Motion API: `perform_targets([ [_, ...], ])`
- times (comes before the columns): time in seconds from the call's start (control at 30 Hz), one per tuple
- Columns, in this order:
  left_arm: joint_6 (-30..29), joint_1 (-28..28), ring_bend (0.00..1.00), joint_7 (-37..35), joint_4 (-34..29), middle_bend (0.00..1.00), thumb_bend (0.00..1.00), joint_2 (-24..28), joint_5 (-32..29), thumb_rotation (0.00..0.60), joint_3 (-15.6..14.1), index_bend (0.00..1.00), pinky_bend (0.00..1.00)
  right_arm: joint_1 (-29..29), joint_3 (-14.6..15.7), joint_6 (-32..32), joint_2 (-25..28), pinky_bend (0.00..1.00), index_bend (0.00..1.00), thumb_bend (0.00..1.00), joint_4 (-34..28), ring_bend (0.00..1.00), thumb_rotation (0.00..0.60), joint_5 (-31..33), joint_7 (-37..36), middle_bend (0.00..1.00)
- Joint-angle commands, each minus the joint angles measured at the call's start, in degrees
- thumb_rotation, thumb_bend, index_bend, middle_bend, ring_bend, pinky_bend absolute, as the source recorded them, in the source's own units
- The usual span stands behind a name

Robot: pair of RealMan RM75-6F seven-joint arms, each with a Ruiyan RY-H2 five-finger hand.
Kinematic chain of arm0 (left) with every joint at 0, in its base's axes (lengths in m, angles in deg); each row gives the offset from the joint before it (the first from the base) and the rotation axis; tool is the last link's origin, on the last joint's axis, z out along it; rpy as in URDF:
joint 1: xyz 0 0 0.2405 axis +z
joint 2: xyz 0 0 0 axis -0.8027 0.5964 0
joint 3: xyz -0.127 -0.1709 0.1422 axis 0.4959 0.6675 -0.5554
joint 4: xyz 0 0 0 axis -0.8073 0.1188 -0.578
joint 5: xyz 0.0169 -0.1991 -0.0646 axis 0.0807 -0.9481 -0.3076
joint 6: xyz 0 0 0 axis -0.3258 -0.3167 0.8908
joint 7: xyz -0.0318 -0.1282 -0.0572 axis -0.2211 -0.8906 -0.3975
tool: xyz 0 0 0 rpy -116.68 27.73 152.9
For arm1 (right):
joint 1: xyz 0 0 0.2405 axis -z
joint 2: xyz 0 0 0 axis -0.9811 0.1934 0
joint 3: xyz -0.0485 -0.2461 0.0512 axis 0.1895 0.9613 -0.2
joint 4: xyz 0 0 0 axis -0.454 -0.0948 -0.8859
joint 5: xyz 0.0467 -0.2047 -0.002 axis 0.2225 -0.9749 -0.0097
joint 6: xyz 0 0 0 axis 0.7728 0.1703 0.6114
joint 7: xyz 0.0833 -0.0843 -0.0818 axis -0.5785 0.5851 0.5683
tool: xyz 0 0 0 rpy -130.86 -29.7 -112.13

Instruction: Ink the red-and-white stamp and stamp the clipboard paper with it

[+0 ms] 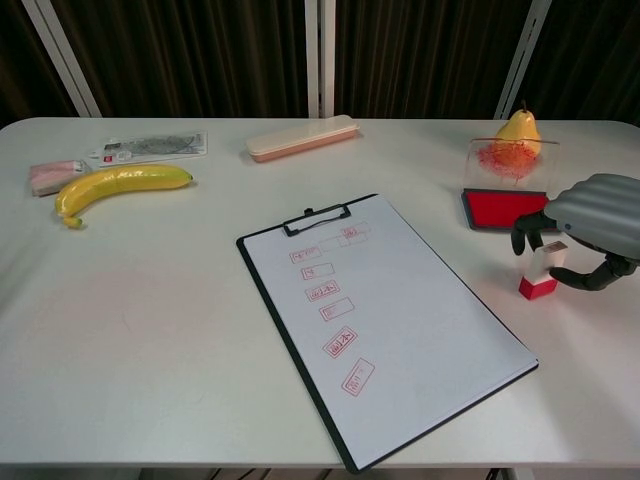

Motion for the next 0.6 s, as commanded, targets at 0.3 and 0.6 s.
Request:
perform_targets([
  [0.3,-0.6,0.3,0.09,0.1,-0.5,0.08,0.06,0.6,0.1,0.384,0.0,0.11,0.18,4.7,0.5,-12.6,11.4,0.9,0.27,0.29,-11.6,0.78,0.6,-5.8,-3.8,0.34],
  [0.6,-1.3,0.4,0.09,1.2,-1.9,0.08,0.06,1.3,0.2,0.38,0.3,0.11,0.18,12.9,-2.4,-28.6,16.8,0.38,0.05,0.25,-13.9,0.17,0.6,-5.4,-6.6,0.13],
])
